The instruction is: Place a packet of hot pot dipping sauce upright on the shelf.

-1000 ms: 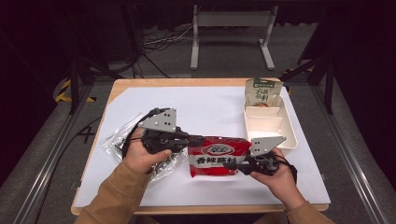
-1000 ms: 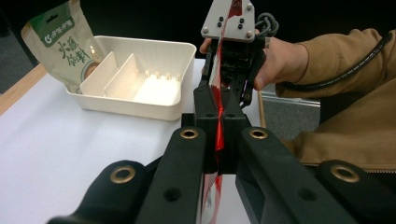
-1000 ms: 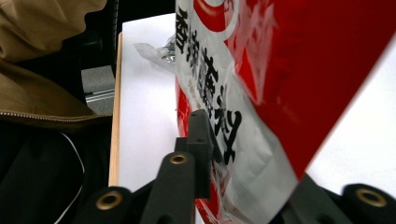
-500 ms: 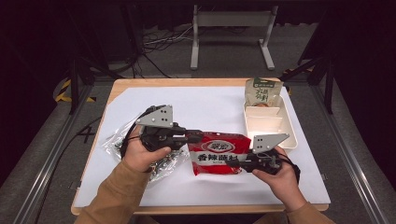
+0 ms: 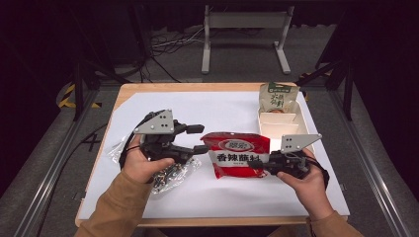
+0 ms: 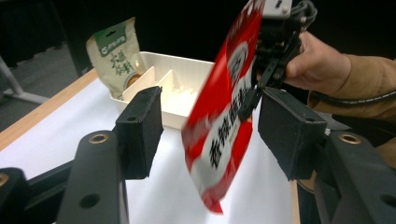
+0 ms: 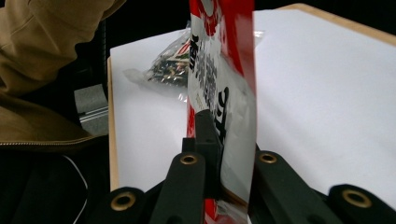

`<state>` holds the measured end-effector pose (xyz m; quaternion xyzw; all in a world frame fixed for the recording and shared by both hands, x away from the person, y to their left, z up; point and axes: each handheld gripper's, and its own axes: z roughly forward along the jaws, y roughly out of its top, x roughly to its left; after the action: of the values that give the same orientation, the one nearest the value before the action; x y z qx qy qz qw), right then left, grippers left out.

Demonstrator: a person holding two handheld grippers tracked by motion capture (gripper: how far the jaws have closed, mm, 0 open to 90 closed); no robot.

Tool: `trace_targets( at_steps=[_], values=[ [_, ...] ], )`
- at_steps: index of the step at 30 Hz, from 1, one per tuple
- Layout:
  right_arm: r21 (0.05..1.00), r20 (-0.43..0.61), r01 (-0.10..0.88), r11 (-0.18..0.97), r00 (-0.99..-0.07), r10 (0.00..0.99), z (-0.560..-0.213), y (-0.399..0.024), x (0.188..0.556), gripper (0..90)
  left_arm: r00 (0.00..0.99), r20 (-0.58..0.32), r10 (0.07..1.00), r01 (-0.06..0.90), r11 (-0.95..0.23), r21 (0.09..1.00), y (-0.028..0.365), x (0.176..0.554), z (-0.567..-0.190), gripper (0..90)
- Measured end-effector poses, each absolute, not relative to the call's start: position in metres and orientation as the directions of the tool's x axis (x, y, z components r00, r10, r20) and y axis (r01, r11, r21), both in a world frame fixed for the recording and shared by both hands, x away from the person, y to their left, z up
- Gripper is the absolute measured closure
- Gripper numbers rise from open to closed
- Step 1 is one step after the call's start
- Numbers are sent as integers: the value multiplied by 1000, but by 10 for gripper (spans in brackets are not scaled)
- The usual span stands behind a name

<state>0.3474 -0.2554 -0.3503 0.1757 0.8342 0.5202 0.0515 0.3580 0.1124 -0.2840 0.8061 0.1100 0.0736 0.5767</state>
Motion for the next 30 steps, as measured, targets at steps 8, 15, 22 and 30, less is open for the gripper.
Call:
trace_targets(
  at_steps=[8,15,22,30],
  values=[
    [899,64,217,381,-925,375,-330,-268,356,868,950,-16,311,117,-309,944,124,357,-290,334],
    [907,44,204,369,-917,397,-318,-278,365,868,941,-17,338,131,-317,939,130,358,-294,329],
    [918,21,187,350,-904,428,-302,-291,377,868,928,-26,371,155,-323,934,137,356,-297,321],
    [925,-9,171,340,-883,468,-285,-310,392,868,908,-30,417,180,-325,928,148,352,-301,304]
  ],
)
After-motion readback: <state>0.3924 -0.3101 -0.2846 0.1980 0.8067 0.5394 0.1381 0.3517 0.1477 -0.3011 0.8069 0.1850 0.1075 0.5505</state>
